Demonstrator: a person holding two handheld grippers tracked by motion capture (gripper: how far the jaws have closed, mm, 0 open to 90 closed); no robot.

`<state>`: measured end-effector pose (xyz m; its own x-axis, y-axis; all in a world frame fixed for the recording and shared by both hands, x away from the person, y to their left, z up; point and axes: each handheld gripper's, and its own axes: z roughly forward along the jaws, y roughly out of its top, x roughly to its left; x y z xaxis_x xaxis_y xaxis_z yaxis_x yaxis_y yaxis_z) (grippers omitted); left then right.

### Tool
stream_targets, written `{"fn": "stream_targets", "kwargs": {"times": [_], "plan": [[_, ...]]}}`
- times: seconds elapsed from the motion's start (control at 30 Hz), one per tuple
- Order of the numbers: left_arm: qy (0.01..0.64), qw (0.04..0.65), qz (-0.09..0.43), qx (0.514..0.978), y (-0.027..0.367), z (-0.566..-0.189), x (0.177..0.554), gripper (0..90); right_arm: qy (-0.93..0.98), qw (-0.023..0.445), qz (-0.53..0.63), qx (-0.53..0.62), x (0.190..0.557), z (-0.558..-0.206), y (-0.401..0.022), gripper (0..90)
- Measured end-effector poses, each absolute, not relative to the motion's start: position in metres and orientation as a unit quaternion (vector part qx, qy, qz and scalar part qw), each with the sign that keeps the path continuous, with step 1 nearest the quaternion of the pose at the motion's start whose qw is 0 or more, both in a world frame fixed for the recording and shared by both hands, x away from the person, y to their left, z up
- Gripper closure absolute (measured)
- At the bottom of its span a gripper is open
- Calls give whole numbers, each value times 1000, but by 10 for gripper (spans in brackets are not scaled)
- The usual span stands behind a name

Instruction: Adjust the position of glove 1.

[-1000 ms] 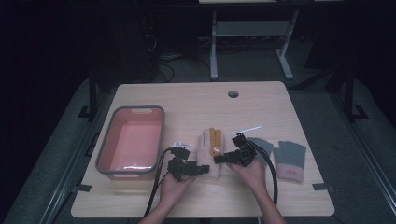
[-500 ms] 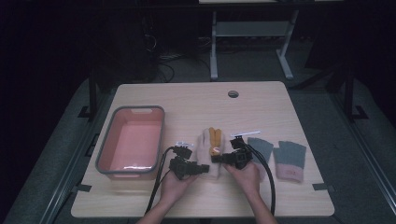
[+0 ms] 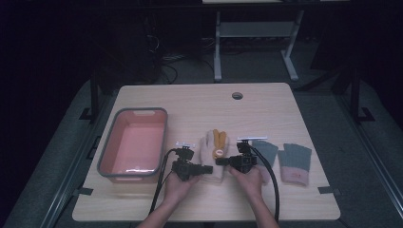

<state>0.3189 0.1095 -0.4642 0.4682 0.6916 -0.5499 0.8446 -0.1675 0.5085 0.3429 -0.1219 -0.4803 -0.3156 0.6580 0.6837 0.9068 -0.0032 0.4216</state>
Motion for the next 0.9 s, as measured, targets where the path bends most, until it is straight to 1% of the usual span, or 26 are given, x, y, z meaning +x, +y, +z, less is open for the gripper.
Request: {"fn": "stream_targets", "kwargs": {"times": [0.27,0.67,0.9], "plan": [[502,416,-102,751,109,-462,321,672,-688,147,-436,-561,344,-474,-128,818],[484,444,-91,749,111,-431,322,673,-686,144,-462,-543,344,-444,-135,825],[476,459,-91,745,119,-415,326,673,-689,140,-472,-532,346,-425,-132,826]]}}
